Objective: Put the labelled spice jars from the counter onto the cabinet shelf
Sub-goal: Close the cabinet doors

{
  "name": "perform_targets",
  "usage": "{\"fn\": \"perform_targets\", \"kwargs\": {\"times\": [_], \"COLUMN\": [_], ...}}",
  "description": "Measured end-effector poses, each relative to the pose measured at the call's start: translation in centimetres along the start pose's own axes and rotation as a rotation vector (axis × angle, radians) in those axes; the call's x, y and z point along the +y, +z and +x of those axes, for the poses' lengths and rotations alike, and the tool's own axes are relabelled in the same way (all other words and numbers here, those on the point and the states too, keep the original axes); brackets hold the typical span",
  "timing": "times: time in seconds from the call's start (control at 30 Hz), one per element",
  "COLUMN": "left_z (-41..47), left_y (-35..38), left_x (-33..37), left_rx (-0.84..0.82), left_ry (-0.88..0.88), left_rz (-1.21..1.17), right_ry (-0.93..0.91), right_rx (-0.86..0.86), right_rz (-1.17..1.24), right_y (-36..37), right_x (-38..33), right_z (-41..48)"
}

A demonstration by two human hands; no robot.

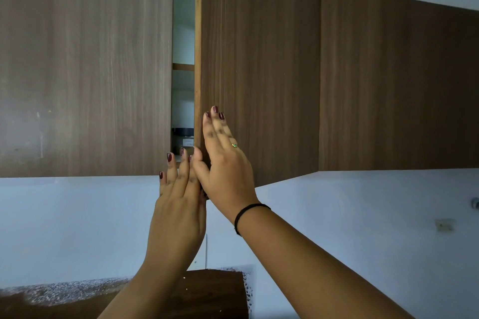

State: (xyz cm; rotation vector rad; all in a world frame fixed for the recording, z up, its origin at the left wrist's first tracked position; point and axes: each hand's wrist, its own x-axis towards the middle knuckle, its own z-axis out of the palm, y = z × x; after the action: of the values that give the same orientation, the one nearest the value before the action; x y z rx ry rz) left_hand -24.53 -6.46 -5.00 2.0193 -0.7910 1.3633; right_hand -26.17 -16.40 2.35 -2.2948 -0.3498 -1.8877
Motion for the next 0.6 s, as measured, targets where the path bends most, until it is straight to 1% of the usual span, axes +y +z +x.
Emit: {"fn": "perform_targets", "kwargs": {"times": [0.17,0.37,0.47,0.6], "left_z": [0.5,1.2,1.5,1.9], "left_y": [0.9,2.3,2.9,3.8], "left_x": [-2.7,-5.3,-6.2,-7.5], "left_rx": [0.001,-0.001,0.006,0.016], "left_ry": [0.048,0.005,0.009,0.008], "left_rz": [0.076,0.086,0.085,0.079], "right_ry": [0.028,0.000,0.005,-0.011], "right_rx": [0.017,0.035,0.079,0.090], "right_rz": [-0.067,-0.175,-0.236,-0.224], "right_y": [2.7,5.1,6.4,8.2], "right_x": [-0.7,-0.8,-0.7,-0.4], "right_z": [0.0,0.7,0.8,1.1]}}
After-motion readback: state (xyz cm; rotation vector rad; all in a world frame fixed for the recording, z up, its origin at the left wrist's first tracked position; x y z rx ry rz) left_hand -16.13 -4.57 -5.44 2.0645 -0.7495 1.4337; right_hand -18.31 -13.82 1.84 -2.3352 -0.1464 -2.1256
